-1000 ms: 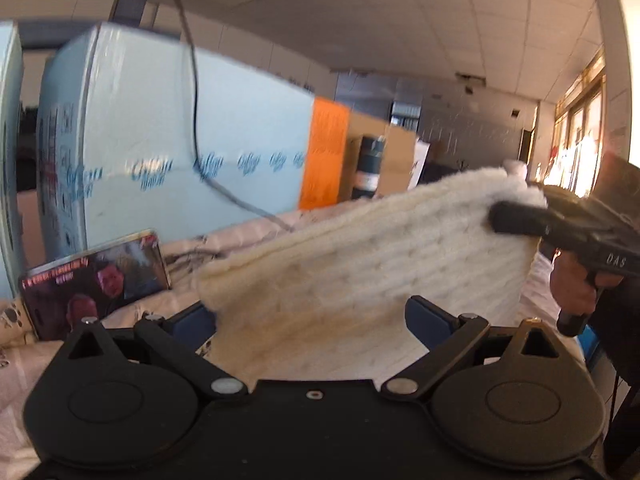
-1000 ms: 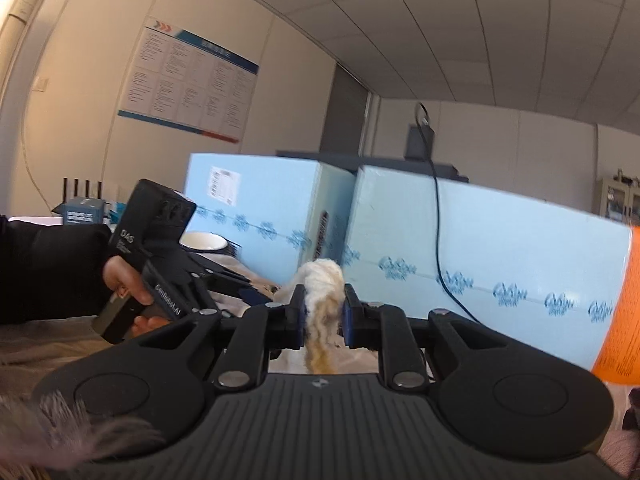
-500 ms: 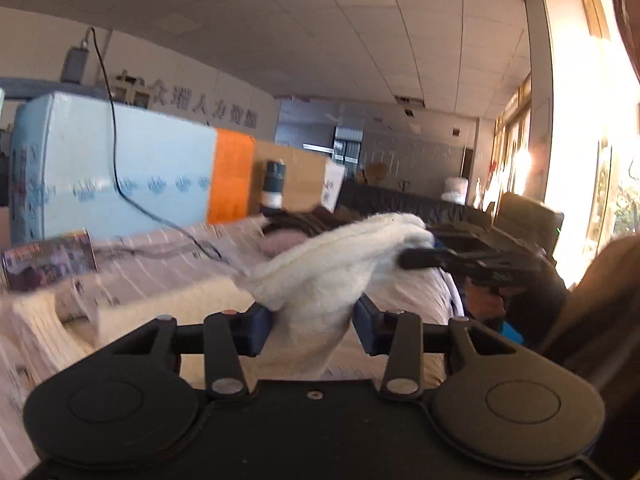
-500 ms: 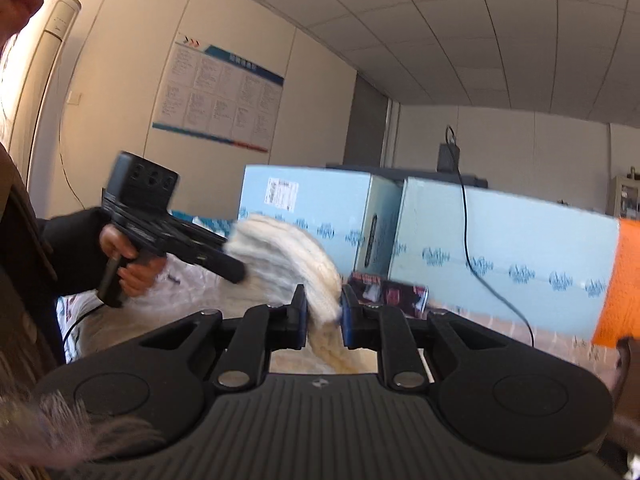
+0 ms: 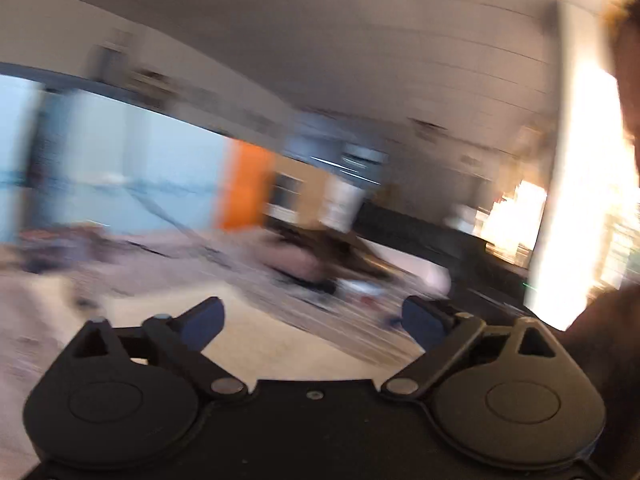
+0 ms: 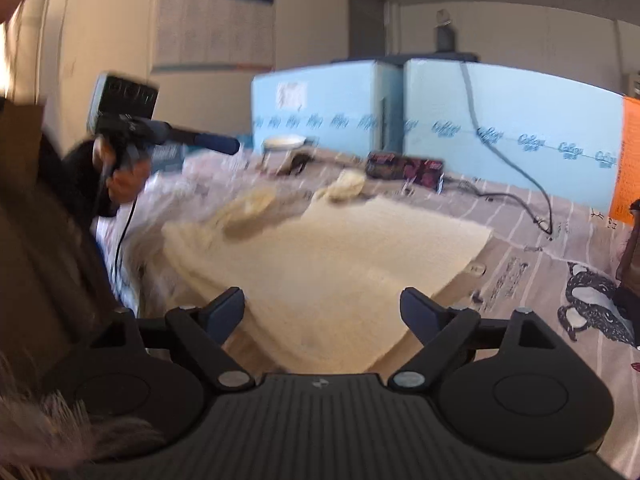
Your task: Fold clothes
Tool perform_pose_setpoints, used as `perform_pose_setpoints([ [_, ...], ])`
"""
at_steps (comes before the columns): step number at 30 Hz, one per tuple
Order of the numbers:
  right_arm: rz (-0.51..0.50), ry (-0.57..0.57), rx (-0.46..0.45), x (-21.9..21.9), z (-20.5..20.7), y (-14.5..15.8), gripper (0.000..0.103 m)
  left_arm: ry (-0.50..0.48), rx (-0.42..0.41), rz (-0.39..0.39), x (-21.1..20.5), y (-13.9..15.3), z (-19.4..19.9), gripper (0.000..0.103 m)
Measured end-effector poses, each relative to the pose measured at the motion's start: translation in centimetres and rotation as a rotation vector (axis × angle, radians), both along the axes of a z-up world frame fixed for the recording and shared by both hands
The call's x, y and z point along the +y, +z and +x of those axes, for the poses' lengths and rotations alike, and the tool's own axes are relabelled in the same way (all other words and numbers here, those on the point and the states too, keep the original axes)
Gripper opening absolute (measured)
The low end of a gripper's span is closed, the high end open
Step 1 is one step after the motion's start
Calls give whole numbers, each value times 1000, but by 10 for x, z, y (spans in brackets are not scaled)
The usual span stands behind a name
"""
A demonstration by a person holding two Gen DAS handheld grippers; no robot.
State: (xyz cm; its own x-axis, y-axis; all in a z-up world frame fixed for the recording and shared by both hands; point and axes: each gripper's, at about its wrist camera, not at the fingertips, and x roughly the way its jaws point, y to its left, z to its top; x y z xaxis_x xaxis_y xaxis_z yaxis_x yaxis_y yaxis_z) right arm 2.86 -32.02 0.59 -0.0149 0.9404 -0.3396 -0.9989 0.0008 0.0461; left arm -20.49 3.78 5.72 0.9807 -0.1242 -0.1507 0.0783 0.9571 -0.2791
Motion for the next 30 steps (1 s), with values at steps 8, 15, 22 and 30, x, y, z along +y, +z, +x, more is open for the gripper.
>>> perform_pose_setpoints([
  [8, 157, -15, 390, 71, 115, 13, 84, 548, 291, -106, 102, -19, 88, 101],
  [15, -95, -261, 354, 180, 154, -6, 84, 519, 508, -32, 102, -52, 164, 100],
  [22, -191, -345, 339, 231, 162, -32, 50, 542, 508, 38, 112, -69, 155, 39],
  [30, -56, -441, 288, 212, 162, -6, 10, 530, 186, -41, 122, -36, 120, 34],
])
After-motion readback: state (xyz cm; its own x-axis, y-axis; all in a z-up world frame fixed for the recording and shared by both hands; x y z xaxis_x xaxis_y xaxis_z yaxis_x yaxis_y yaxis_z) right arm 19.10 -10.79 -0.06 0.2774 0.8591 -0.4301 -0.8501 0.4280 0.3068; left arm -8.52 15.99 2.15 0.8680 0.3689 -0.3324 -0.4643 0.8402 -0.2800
